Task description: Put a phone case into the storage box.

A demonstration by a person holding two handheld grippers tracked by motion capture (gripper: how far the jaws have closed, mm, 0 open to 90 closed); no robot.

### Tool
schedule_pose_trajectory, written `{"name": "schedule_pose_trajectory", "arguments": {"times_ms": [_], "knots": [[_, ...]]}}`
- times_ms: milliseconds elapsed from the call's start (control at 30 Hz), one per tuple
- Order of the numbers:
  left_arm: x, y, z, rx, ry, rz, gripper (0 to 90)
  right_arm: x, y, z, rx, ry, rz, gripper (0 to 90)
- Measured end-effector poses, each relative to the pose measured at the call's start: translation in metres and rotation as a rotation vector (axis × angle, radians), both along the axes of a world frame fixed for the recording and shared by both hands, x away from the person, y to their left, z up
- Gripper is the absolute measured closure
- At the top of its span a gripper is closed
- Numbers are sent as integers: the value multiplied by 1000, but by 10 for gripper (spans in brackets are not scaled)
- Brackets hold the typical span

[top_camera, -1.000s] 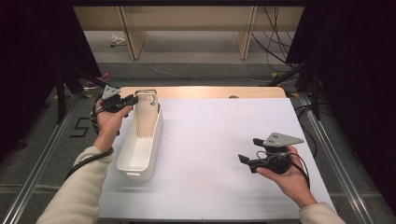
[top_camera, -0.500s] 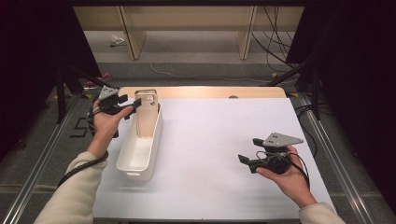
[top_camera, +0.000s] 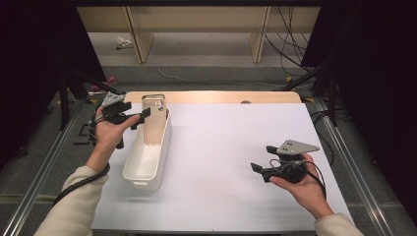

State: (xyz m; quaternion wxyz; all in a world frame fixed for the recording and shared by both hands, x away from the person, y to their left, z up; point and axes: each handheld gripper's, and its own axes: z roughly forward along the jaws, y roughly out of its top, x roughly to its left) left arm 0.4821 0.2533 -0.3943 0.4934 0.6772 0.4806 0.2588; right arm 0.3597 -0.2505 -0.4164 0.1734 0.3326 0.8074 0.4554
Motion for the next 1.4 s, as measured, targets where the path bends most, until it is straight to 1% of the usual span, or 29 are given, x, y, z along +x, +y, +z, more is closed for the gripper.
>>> {"name": "schedule_pose_trajectory", "arguments": {"times_ms": [133,267,400,467,567,733,1167,1233,1400], "knots": [[-6,-1,0,4,0,-9,89,0,0,0,0,0,0,164],[-11,-3,-1,-17,12,-39,77,0,0,0,0,0,0,164],[-17,-5,-2,-24,11,-52,68,0,0,0,-1,0,-1,162],[-20,-7,-2,-13,8,-62,64,0,0,0,-1,1,-1,162],[-23,-9,-1,7,2,-63,51,0,0,0,-2,2,0,162],[-29,-13,1,26,-5,-75,45,0,0,0,-2,0,-1,162],[-49,-21,3,57,-18,-113,36,0,0,0,-1,2,-2,162],[-51,-22,3,68,-10,-117,36,0,0,0,-1,1,-2,162],[-57,-24,1,78,-13,-131,36,0,0,0,1,2,-3,162]]}}
